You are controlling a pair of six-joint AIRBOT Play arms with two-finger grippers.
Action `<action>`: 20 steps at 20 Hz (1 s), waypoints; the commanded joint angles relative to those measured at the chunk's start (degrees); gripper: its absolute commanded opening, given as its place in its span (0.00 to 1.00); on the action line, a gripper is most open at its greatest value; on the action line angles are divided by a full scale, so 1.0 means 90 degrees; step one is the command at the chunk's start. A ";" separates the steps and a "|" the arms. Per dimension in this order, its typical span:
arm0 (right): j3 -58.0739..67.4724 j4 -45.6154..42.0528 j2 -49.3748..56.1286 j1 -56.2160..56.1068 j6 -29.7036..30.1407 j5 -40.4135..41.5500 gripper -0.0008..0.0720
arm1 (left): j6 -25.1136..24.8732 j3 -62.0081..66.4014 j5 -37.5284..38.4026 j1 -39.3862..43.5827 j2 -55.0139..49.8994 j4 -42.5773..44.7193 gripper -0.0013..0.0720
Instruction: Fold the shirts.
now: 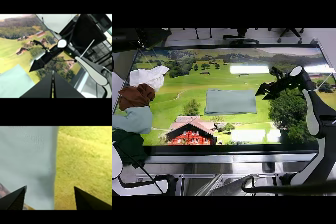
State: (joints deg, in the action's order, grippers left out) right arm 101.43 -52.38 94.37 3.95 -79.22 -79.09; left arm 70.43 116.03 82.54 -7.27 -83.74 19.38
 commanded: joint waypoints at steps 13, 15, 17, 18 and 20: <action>-0.0051 0.1217 0.0032 0.0811 0.0801 0.0350 0.03 | 0.0063 -0.0007 0.0044 0.0738 0.0005 0.0015 0.04; -0.0068 0.0372 -0.0488 0.1559 0.0328 0.0330 0.03 | 0.0063 -0.0007 0.0056 0.0738 0.0005 0.0015 0.04; -0.0180 -0.0228 -0.0988 0.2358 -0.0002 0.0260 0.03 | 0.0061 -0.0007 0.0056 0.0736 0.0005 0.0015 0.04; -0.0321 -0.0486 -0.1268 0.2812 -0.0189 0.0265 0.03 | 0.0061 -0.0007 0.0056 0.0736 0.0005 0.0015 0.04; -0.0763 -0.0952 -0.1838 0.3708 -0.0542 0.0291 0.03 | 0.0058 -0.0007 0.0087 0.0736 0.0005 0.0015 0.04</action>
State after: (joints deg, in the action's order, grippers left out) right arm 98.02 -52.97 84.18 27.35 -78.83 -76.44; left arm 71.07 115.96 83.00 -0.73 -83.74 19.42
